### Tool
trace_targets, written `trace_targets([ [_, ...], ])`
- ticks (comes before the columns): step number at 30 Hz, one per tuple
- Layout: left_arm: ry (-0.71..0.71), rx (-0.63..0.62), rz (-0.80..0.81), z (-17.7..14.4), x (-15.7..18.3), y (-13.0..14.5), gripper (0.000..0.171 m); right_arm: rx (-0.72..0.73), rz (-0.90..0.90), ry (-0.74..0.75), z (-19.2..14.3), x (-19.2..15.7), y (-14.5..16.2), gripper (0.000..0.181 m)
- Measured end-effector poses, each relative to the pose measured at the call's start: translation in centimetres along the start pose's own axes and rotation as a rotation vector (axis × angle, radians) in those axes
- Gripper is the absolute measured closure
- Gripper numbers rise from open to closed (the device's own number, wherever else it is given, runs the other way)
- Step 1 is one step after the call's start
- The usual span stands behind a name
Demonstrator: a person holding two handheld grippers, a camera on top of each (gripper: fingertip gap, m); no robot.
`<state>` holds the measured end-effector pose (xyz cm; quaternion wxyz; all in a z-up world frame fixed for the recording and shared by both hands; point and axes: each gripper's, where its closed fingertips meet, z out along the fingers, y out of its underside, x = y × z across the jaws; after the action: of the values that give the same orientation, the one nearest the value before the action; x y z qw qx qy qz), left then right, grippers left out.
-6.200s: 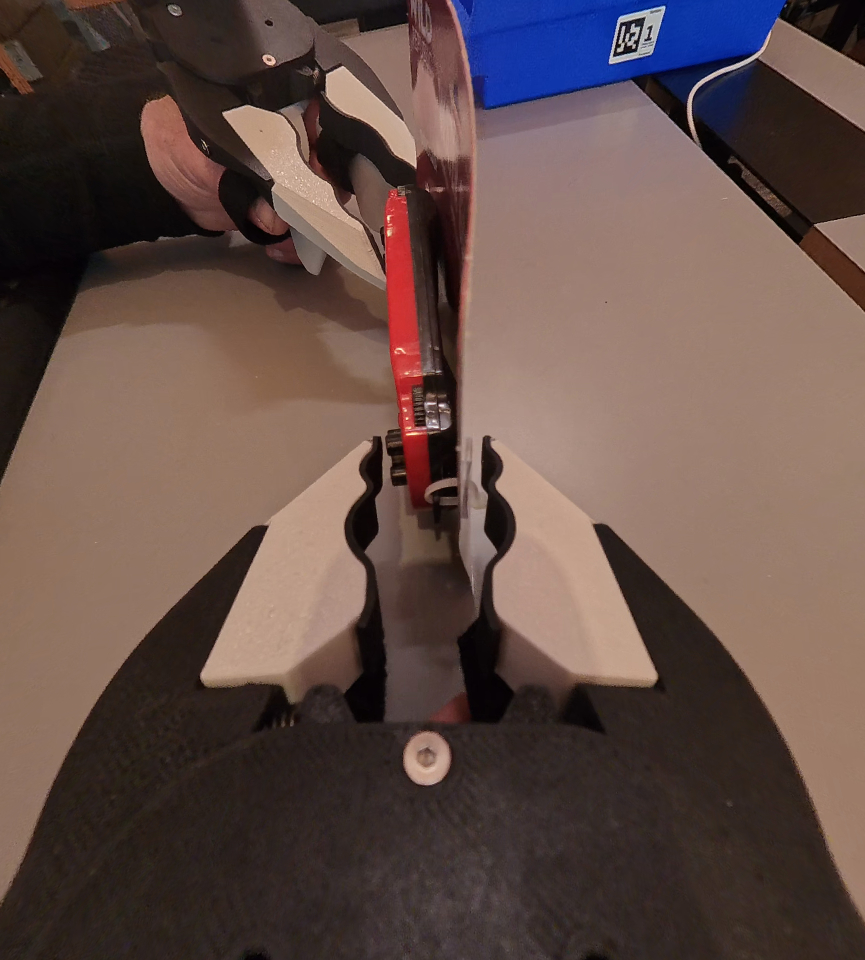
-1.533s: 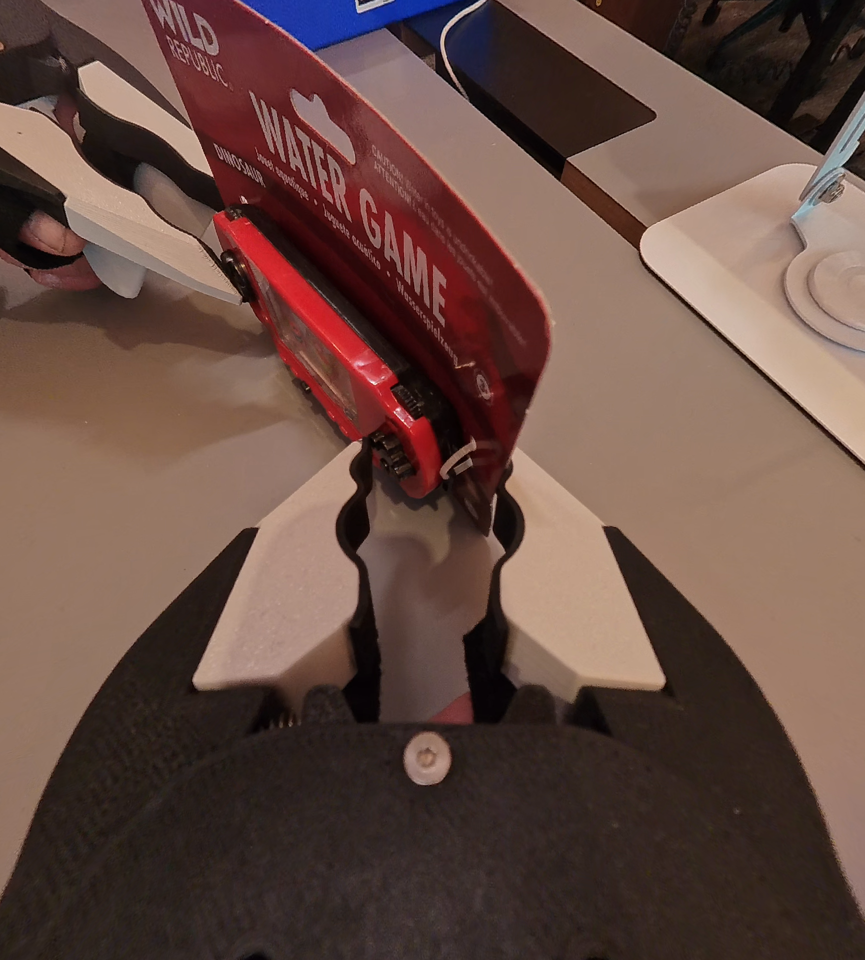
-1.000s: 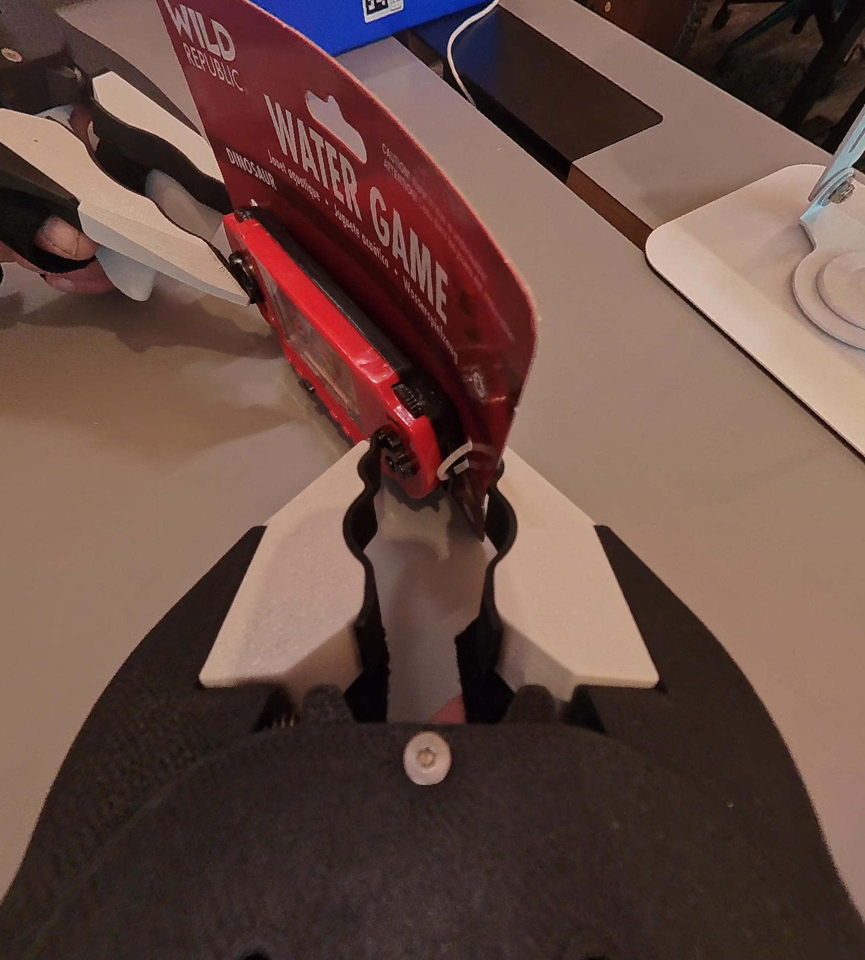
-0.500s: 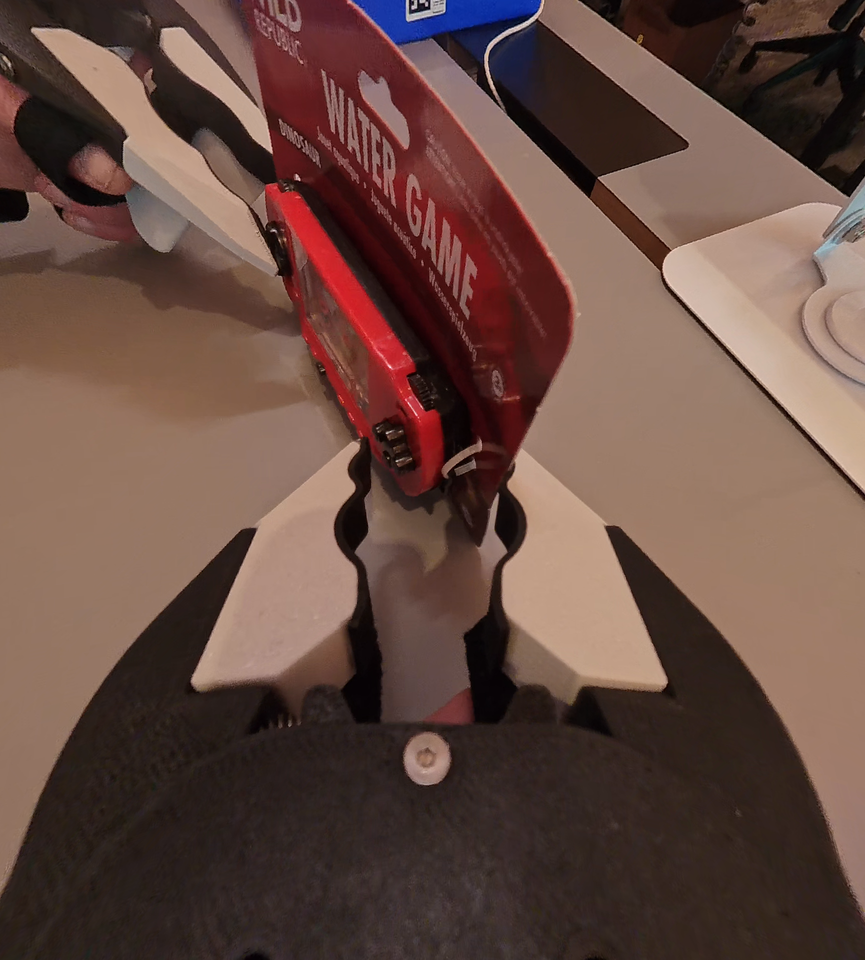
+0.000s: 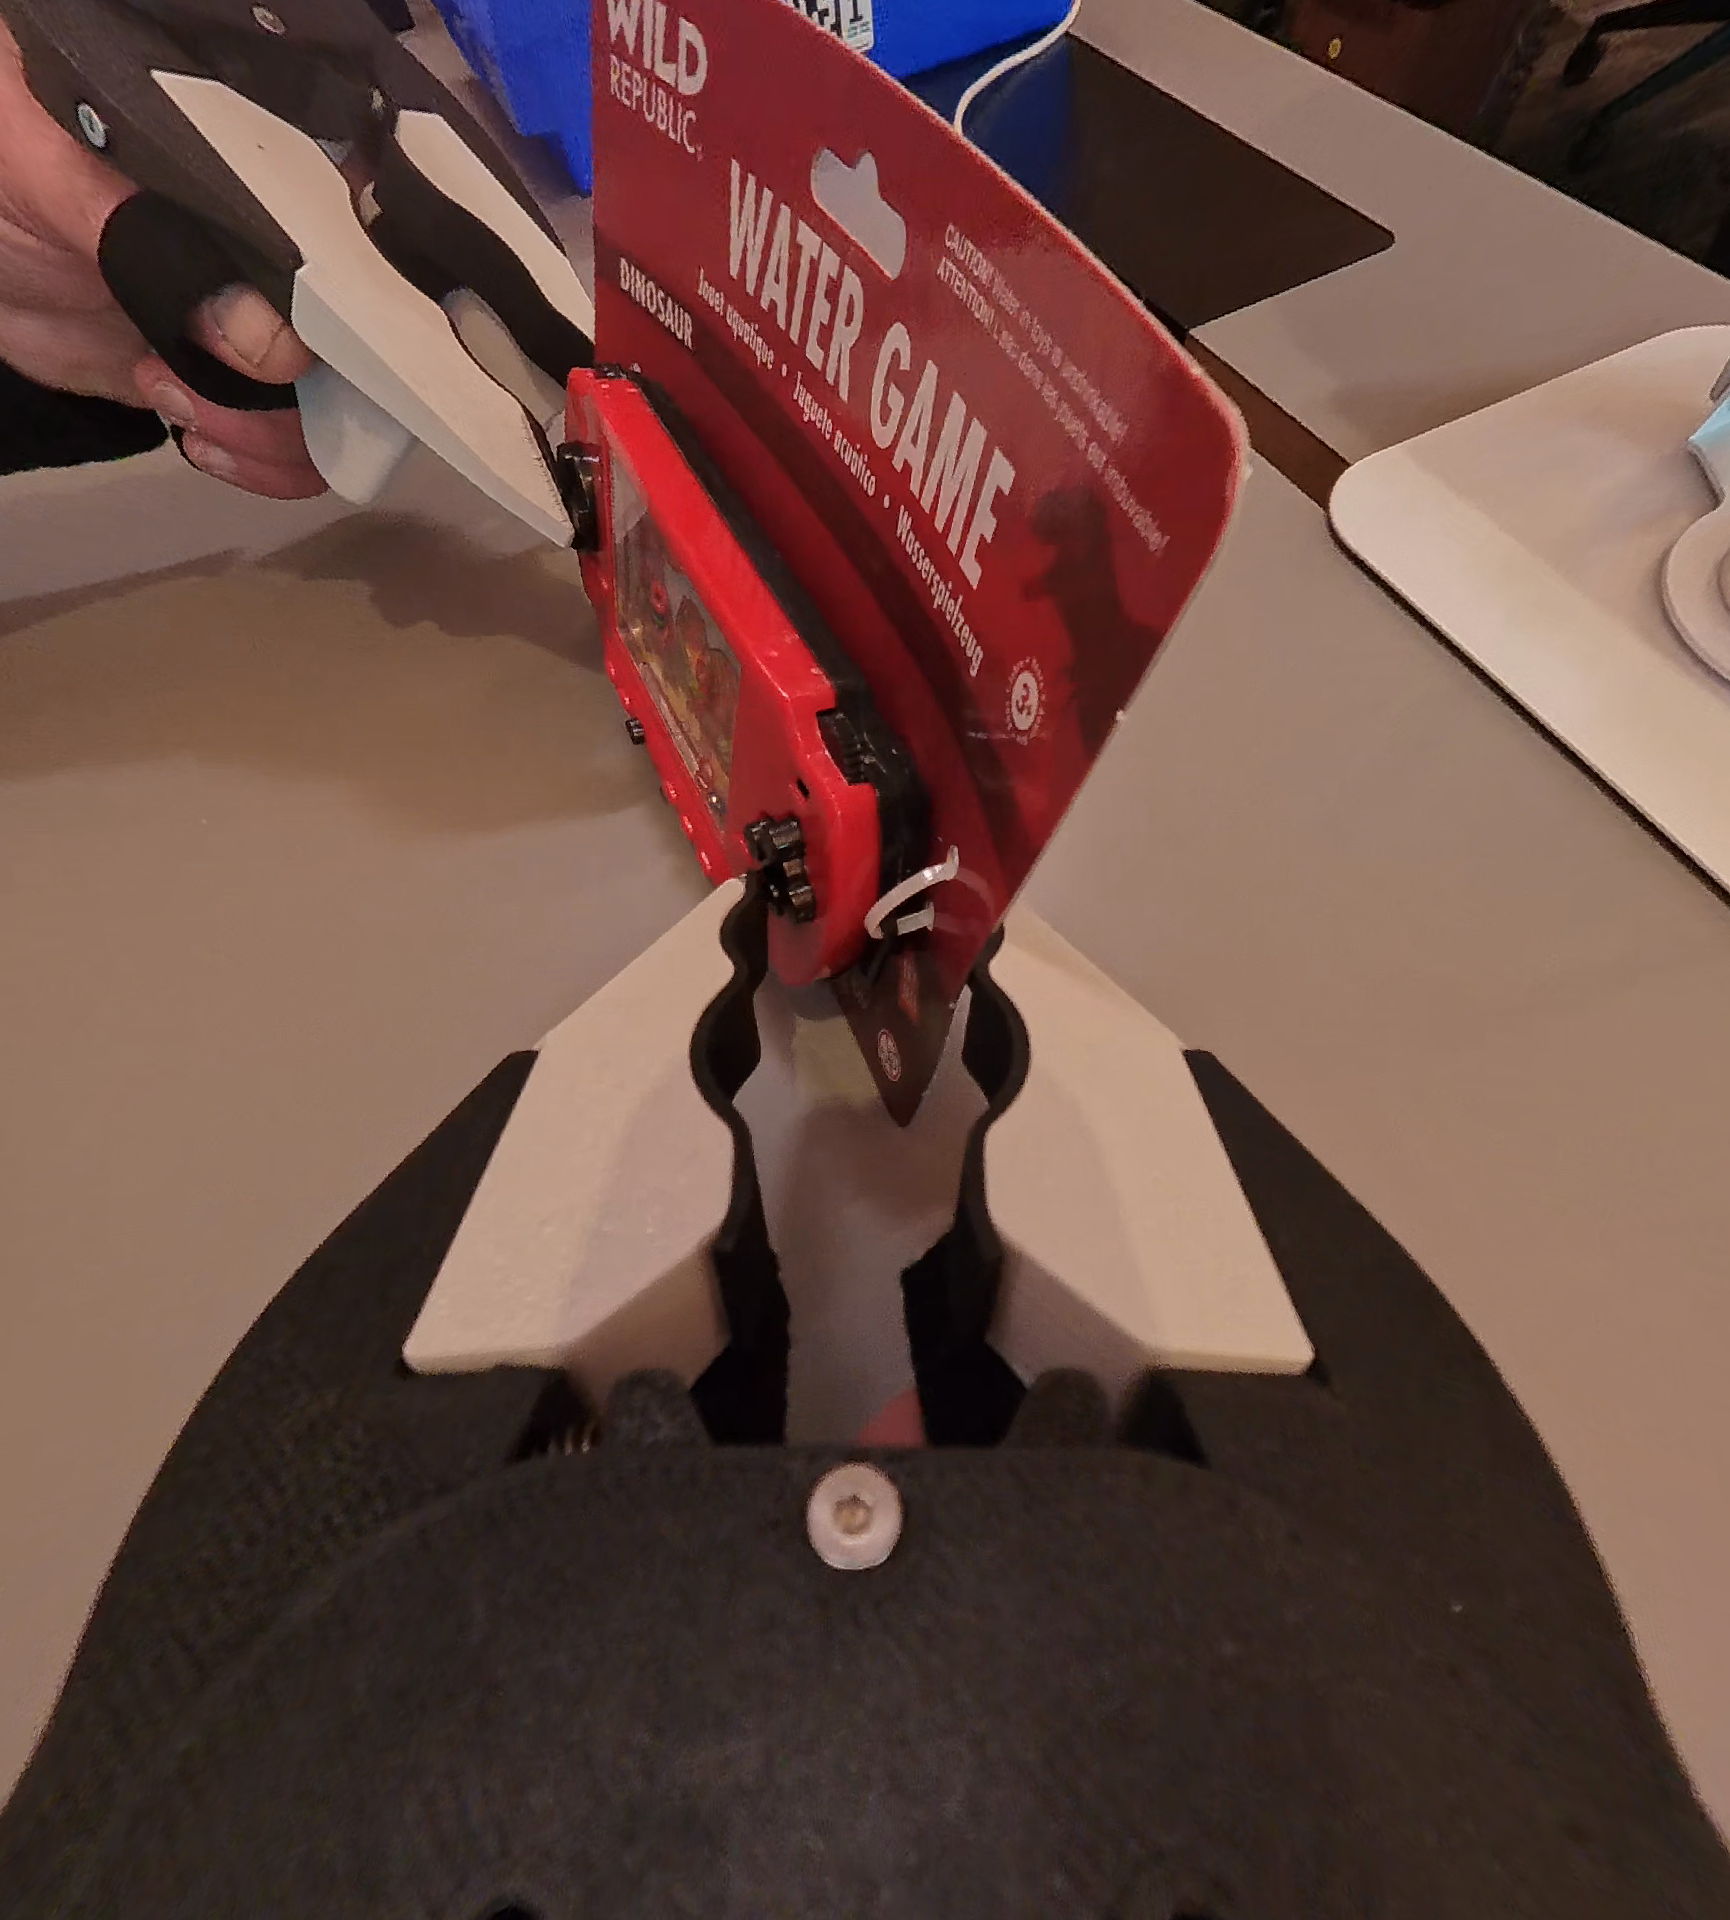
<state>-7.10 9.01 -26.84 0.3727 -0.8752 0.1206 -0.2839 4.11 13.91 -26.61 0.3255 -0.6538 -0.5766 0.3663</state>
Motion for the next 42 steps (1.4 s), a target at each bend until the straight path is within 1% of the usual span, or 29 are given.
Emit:
trace_targets([
  [4, 0.013, 0.001, -0.005, 0.12, -0.23, -0.17, 0.132, 0.018, 0.028, -0.026, 0.15, 0.15, -0.06, 0.143],
  [7, 0.020, -0.001, -0.007, 0.14, -0.27, -0.18, 0.132, -0.012, 0.018, -0.012, 0.45, 0.28, 0.41, 0.141],
  [29, 0.026, -0.003, 0.002, 0.24, -0.28, -0.18, 0.132, -0.001, 0.028, -0.016, 0.38, 0.20, 0.48, 0.142],
  [42, 0.026, 0.002, 0.009, 0.30, -0.23, -0.23, 0.131, 0.005, 0.032, -0.010, 0.37, 0.29, 0.50, 0.139],
])
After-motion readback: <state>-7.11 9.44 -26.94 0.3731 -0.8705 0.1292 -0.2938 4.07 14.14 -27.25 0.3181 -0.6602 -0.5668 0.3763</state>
